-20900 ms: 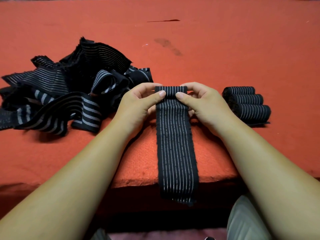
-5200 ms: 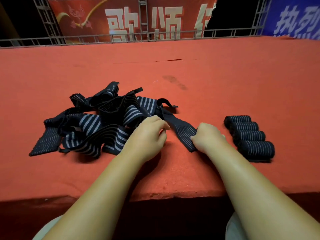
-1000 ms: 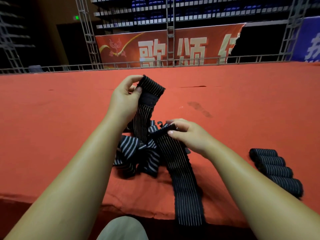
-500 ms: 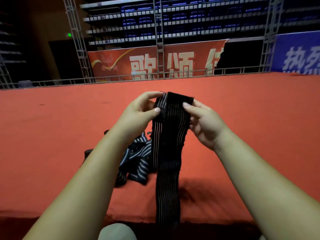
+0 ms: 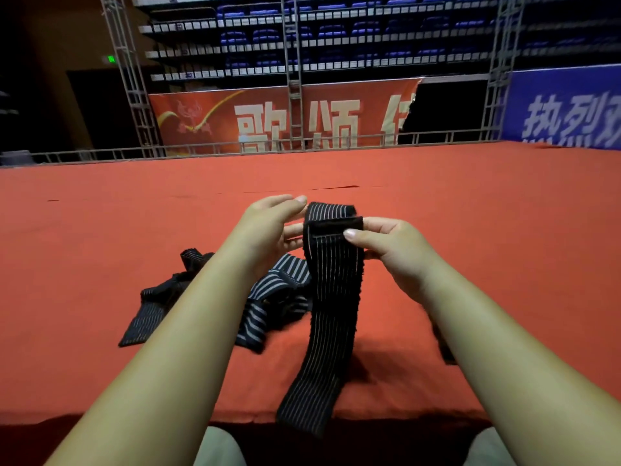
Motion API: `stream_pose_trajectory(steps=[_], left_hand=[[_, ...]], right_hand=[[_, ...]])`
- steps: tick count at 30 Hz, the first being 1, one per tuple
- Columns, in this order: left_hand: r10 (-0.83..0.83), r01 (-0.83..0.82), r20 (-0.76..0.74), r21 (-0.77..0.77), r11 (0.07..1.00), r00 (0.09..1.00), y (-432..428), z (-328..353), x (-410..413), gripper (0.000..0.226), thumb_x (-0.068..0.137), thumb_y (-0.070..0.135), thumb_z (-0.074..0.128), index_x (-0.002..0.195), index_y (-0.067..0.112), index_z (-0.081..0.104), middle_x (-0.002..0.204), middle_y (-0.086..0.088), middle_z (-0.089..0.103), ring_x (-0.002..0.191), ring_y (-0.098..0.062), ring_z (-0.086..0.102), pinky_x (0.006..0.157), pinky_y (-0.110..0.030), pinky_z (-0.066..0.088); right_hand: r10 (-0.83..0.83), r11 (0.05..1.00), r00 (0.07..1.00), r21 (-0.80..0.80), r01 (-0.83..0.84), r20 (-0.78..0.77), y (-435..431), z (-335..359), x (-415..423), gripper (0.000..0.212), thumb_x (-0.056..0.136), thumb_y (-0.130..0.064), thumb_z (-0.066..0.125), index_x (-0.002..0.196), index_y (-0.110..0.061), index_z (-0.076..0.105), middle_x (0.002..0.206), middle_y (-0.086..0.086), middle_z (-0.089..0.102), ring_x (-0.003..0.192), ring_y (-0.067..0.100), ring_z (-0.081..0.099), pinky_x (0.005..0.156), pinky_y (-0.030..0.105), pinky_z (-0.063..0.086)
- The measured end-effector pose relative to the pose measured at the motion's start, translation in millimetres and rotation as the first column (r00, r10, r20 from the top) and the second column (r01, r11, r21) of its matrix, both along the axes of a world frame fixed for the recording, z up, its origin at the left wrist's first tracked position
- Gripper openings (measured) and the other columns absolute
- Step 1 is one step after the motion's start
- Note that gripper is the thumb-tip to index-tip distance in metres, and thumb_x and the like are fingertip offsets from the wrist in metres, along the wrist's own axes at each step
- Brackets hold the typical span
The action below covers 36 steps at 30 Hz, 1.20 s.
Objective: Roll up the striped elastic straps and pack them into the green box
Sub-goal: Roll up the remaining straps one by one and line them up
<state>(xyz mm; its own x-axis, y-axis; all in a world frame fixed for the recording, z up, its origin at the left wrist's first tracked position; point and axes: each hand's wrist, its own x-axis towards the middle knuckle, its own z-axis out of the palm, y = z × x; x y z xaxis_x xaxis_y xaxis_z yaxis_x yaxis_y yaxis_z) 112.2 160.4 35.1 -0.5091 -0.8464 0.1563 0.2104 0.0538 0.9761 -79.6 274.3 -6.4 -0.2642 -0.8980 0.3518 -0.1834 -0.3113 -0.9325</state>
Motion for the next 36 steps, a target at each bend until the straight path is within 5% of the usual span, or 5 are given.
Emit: stream_pose_trajectory(steps=[7,14,23,27,36], left_hand=[[0.126,-0.126,-0.005,-0.153,0.980,0.992,3.7,9.4,-11.5,0.037,0.098,-0.002,0.073,0.131,0.015,0.067,0.117,-0.011,0.080,0.103,-0.029,0.080,0.094,-0.044,0.064],[0.138,-0.126,0.025,-0.285,0.950,0.990,5.1,8.0,-8.7,0.039,0.098,-0.005,0.071,0.131,0.016,0.069,0.115,-0.008,0.082,0.111,-0.034,0.078,0.099,-0.056,0.060],[0.340,-0.285,0.051,-0.435,0.854,0.939,19.2,9.0,-10.4,0.028,0.086,0.010,0.076,0.103,0.020,0.058,0.104,0.002,0.072,0.076,-0.016,0.065,0.072,-0.036,0.054],[0.254,-0.183,0.095,-0.465,0.866,0.963,23.8,5.6,-11.5,0.014,0.090,0.008,0.077,0.093,0.021,0.079,0.095,0.005,0.078,0.079,-0.003,0.071,0.073,-0.024,0.056],[-0.113,0.116,0.029,-0.317,0.941,0.993,26.0,3.4,-4.6,0.033,0.098,0.000,0.063,0.126,0.009,0.079,0.120,-0.013,0.080,0.114,-0.028,0.076,0.100,-0.038,0.057]], right_hand=[[-0.007,0.999,0.998,0.034,0.009,-0.067,6.5,-2.5,-3.5,0.028,0.090,-0.033,0.072,0.111,-0.020,0.083,0.116,0.014,0.080,0.098,0.021,0.068,0.102,0.058,0.051],[0.010,0.994,1.000,-0.113,-0.007,0.023,9.8,10.7,-2.7,0.029,0.100,-0.013,0.067,0.127,-0.018,0.078,0.133,0.008,0.075,0.112,0.019,0.069,0.103,0.048,0.049],[0.084,0.986,0.996,-0.145,-0.079,0.027,13.1,23.5,10.2,0.034,0.095,-0.021,0.067,0.126,-0.011,0.078,0.130,0.020,0.074,0.115,0.026,0.067,0.117,0.061,0.041],[0.119,0.985,0.992,-0.131,-0.115,0.029,15.3,23.4,10.4,0.032,0.100,-0.015,0.064,0.128,-0.002,0.075,0.132,0.027,0.071,0.114,0.027,0.067,0.109,0.048,0.046],[0.123,0.984,0.992,-0.132,-0.117,0.034,21.1,33.3,5.2,0.037,0.097,-0.019,0.063,0.129,-0.003,0.074,0.131,0.024,0.073,0.117,0.029,0.068,0.117,0.057,0.043]])
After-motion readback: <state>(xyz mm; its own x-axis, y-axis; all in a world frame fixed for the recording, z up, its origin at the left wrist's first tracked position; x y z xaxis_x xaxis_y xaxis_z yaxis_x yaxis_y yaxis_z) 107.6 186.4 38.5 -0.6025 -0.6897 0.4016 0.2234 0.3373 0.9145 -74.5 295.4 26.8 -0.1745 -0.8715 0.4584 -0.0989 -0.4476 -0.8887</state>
